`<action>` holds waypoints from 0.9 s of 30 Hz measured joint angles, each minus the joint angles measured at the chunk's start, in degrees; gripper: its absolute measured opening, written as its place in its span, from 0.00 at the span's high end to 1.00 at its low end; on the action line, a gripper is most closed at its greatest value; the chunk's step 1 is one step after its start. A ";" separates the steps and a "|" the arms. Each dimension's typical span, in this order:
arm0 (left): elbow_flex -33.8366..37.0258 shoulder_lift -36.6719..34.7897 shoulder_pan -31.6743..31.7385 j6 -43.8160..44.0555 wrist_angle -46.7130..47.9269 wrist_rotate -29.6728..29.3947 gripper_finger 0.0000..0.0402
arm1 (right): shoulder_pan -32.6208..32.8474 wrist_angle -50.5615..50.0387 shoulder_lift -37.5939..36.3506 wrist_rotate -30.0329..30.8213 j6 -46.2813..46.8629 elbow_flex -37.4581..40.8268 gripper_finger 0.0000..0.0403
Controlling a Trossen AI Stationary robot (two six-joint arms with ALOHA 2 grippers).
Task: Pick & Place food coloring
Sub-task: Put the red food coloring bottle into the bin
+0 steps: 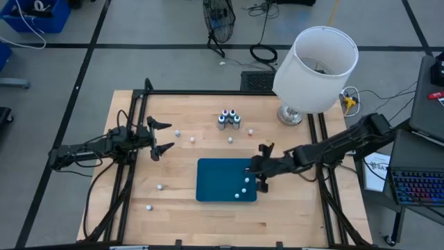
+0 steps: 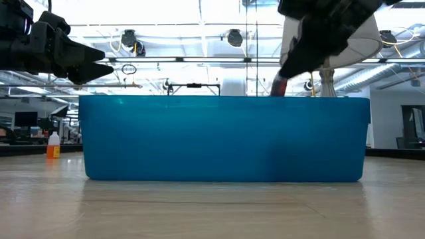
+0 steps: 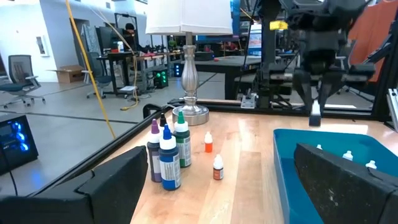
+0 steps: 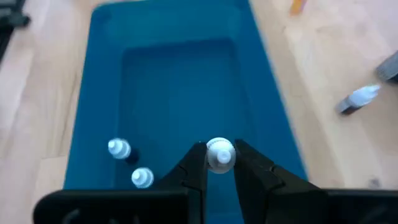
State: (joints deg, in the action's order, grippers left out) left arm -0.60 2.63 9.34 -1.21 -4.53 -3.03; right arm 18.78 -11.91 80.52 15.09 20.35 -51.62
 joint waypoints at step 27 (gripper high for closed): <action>-0.01 -0.02 -0.01 0.00 0.00 0.01 0.01 | -6.05 -8.43 24.09 -10.71 -5.89 -15.88 0.83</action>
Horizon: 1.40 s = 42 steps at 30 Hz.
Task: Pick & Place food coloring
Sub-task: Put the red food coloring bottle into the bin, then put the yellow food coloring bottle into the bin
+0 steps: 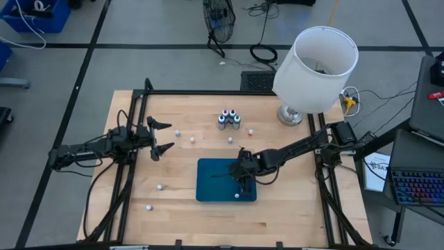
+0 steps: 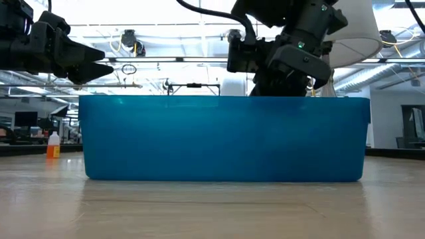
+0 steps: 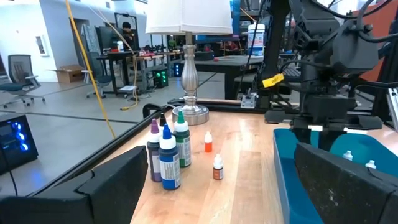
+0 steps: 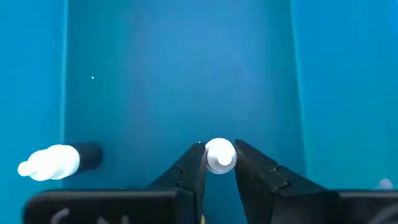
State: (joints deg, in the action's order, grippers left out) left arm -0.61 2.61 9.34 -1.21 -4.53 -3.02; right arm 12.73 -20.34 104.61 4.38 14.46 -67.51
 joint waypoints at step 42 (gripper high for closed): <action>-0.01 0.01 -0.01 0.00 0.01 0.01 0.01 | -29.20 -18.51 -9.96 2.85 -19.86 -0.33 0.45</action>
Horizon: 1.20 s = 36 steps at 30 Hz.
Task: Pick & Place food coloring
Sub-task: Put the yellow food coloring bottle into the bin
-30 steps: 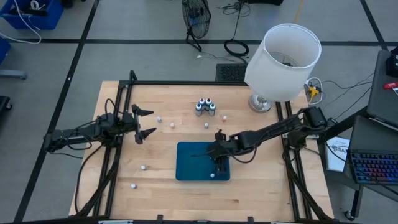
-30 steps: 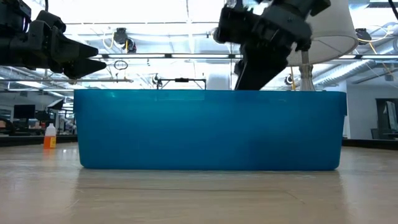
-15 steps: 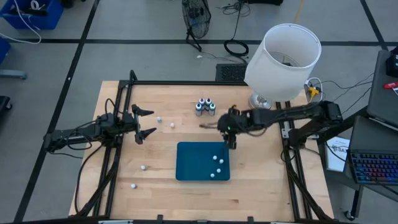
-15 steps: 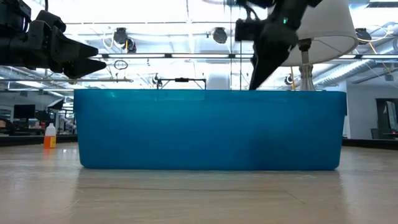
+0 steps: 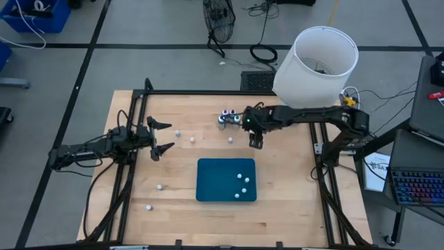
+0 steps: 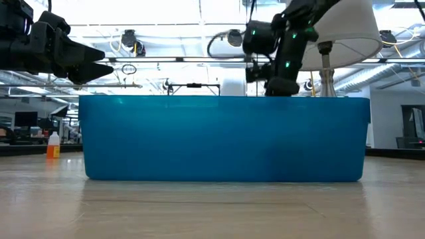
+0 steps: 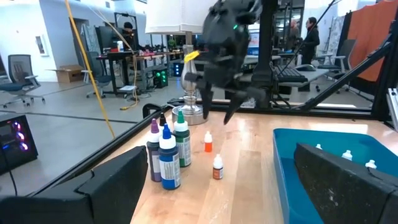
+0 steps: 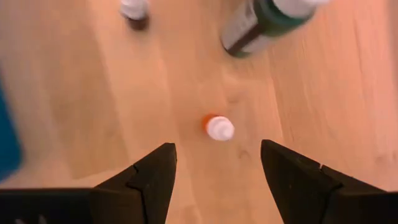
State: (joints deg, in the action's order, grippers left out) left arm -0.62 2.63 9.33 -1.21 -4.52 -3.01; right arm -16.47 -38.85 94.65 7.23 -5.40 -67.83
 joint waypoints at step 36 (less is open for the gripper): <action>0.01 -0.01 0.01 0.00 -0.01 -0.01 0.01 | -4.03 6.05 9.73 -0.03 -2.79 0.02 0.59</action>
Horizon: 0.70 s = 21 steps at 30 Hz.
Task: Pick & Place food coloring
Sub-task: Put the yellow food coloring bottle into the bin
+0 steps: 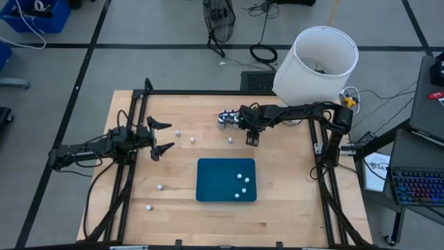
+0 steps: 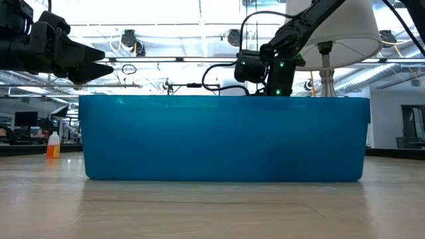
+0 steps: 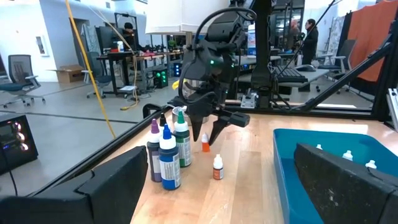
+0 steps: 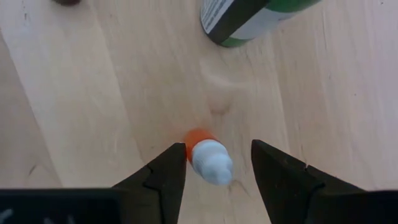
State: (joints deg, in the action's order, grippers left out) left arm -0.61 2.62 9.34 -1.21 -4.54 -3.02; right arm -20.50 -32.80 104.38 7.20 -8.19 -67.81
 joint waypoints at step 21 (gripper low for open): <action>-0.01 0.01 0.00 0.00 0.00 0.00 0.01 | 4.48 -1.30 -3.45 0.11 -1.05 0.00 0.89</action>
State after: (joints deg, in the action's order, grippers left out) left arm -0.62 2.63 9.34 -1.21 -4.54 -3.02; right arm -16.02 -34.10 100.93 7.31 -9.24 -67.81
